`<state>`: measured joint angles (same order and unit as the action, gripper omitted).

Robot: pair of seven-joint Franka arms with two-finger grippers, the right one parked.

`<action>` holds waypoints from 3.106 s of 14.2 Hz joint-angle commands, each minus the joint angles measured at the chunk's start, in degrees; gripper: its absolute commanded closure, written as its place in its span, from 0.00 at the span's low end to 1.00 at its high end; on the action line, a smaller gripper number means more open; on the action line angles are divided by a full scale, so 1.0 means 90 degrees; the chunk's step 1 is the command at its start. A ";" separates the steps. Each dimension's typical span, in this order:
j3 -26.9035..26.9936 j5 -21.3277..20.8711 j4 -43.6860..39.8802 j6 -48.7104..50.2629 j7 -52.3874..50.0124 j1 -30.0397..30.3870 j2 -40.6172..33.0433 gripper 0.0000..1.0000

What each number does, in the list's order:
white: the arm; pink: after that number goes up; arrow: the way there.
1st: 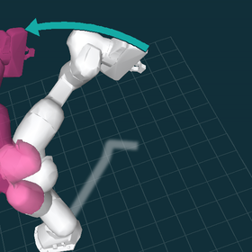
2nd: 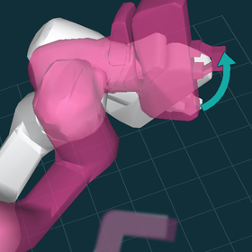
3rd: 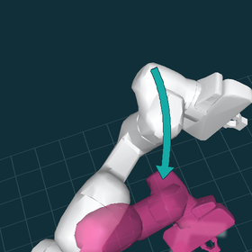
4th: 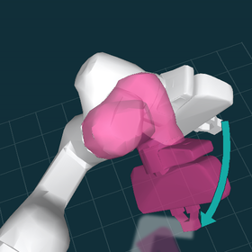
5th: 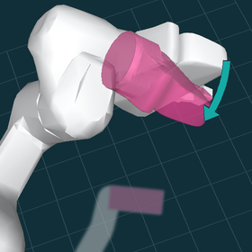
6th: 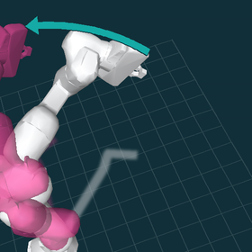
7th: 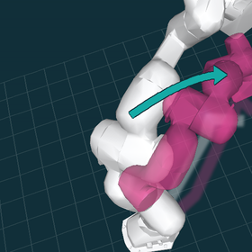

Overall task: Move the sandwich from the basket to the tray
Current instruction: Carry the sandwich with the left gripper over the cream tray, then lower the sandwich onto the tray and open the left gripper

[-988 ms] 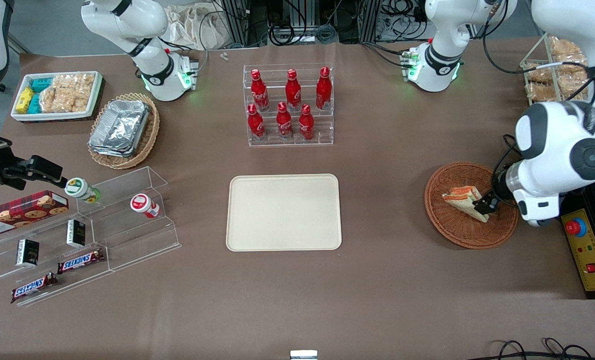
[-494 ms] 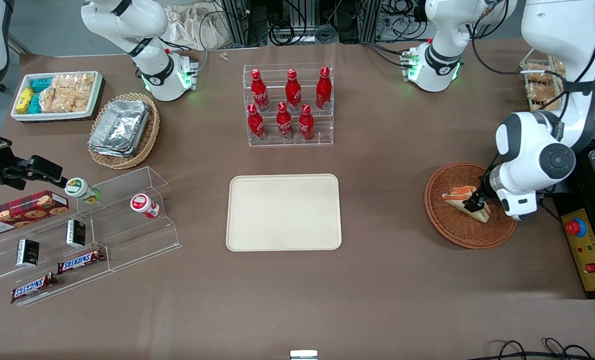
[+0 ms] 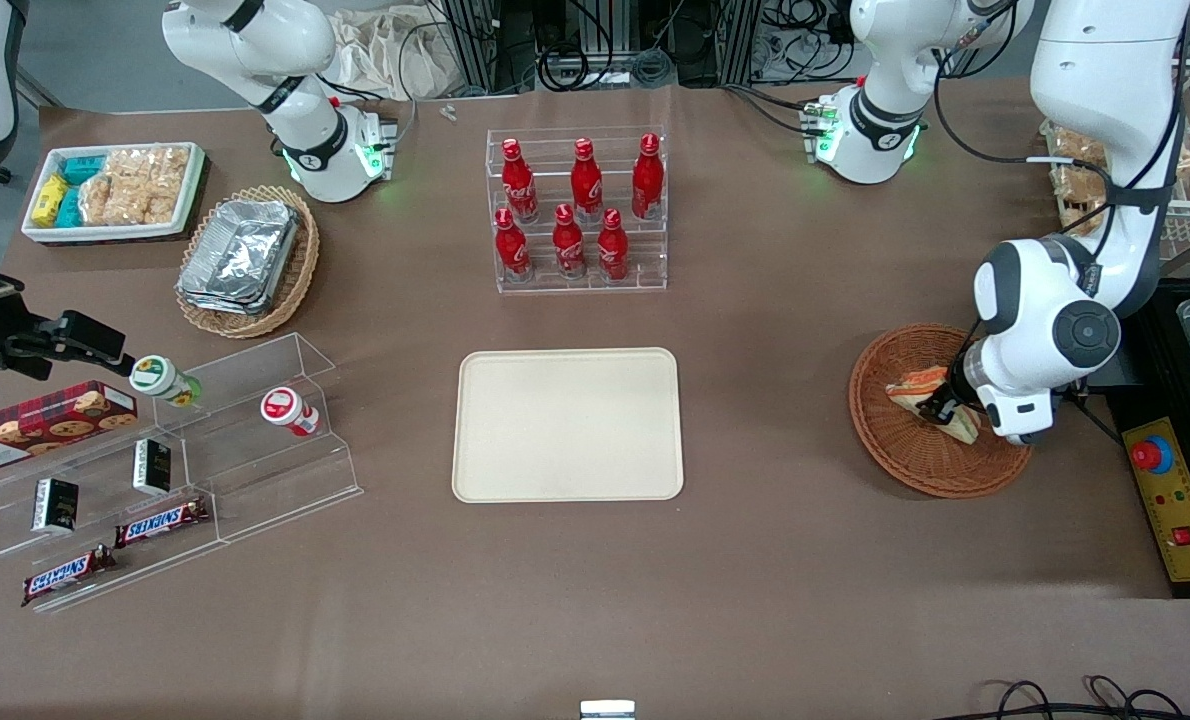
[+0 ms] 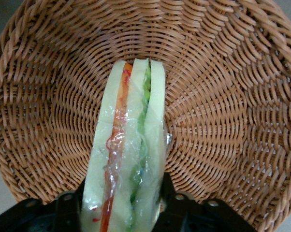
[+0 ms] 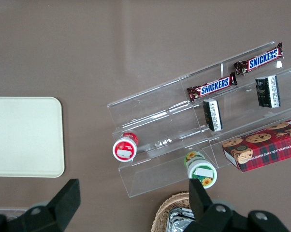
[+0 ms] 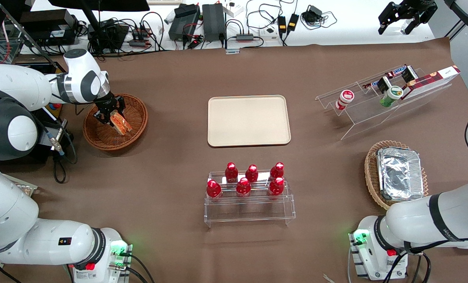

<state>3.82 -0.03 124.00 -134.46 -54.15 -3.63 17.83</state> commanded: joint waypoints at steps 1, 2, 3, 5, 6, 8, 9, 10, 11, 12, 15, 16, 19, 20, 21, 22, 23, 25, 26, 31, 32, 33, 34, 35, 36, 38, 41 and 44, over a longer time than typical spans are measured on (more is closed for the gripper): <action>-0.0024 -0.0045 -0.0037 -0.0003 -0.0155 0.0003 -0.0222 1.00; -0.0024 -0.0045 -0.0105 0.0308 -0.0097 -0.0016 -0.0485 1.00; -0.0034 -0.0055 -0.0280 0.0930 -0.0029 -0.0026 -0.0768 1.00; -0.0082 -0.0055 -0.0806 0.2248 0.0428 -0.0181 -0.1150 1.00; -0.0189 -0.0055 -0.1012 0.2767 0.0644 -0.0327 -0.1316 1.00; -0.0539 -0.0055 -0.1325 0.3530 0.1045 -0.0620 -0.1444 1.00; -0.0802 -0.0065 -0.1442 0.3746 0.1172 -0.0709 -0.1474 1.00; -0.1114 -0.0065 -0.1540 0.3864 0.1424 -0.0748 -0.1493 1.00; -0.1379 0.0013 -0.1657 0.3982 0.1640 -0.0749 -0.1493 1.00; -0.1623 0.0091 -0.1784 0.3964 0.1661 -0.0778 -0.1445 1.00; -0.2444 0.0277 -0.2223 0.3750 0.1681 -0.0846 -0.1085 1.00; -0.2639 0.0248 -0.2399 0.3671 0.1681 -0.0914 -0.0919 1.00; -0.3195 -0.0014 -0.2626 0.3262 0.1749 -0.0944 -0.0459 1.00; -0.3401 -0.0345 -0.2577 0.3106 0.1633 -0.1031 -0.0342 1.00; -0.3422 -0.0561 -0.2605 0.3007 0.1535 -0.1225 -0.0128 1.00; -0.3422 -0.0669 -0.2664 0.2813 0.1341 -0.1343 0.0077 1.00; -0.3422 -0.0815 -0.2713 0.2569 0.1107 -0.1470 0.0311 1.00; -0.3422 -0.0963 -0.2742 0.2032 0.0890 -0.1530 0.0702 1.00; -0.3422 -0.0982 -0.2713 0.1624 0.0871 -0.1540 0.0868 1.00; -0.3413 -0.2024 -0.3006 0.0556 -0.0045 -0.1598 0.2010 1.00; -0.3413 -0.2289 -0.3035 0.0487 -0.0222 -0.1598 0.2148 1.00; -0.3413 -0.2436 -0.3084 0.0467 -0.0301 -0.1598 0.2236 1.00; -0.3413 -0.2457 -0.3123 0.0467 -0.0311 -0.1598 0.2314 1.00; -0.3413 -0.2467 -0.3133 0.0458 -0.0311 -0.1598 0.2393 1.00; -0.3413 -0.2457 -0.3143 0.0457 -0.0302 -0.1598 0.2461 1.00; -0.3413 -0.2457 -0.3298 0.0390 -0.0272 -0.1598 0.2588 0.74; -0.3413 -0.2467 -0.3319 0.0340 -0.0233 -0.1637 0.2569 0.00; -0.3432 -0.2350 -0.3328 0.0709 -0.0292 -0.1550 0.2113 0.00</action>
<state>-27.02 -20.79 94.79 -130.60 -55.05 -17.68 39.87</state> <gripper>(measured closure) 0.388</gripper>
